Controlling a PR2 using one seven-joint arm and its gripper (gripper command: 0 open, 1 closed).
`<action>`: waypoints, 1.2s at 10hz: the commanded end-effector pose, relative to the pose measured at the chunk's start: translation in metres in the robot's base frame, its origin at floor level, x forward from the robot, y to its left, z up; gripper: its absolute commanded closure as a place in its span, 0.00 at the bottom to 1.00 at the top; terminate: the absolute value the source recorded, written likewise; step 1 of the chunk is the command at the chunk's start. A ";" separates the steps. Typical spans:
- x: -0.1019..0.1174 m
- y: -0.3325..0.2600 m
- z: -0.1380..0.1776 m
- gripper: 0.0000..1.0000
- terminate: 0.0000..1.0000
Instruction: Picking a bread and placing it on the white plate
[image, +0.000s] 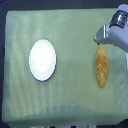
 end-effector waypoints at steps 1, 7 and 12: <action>0.002 -0.002 0.000 0.00 0.00; -0.023 0.013 -0.038 0.00 0.00; -0.003 -0.010 -0.070 0.00 0.00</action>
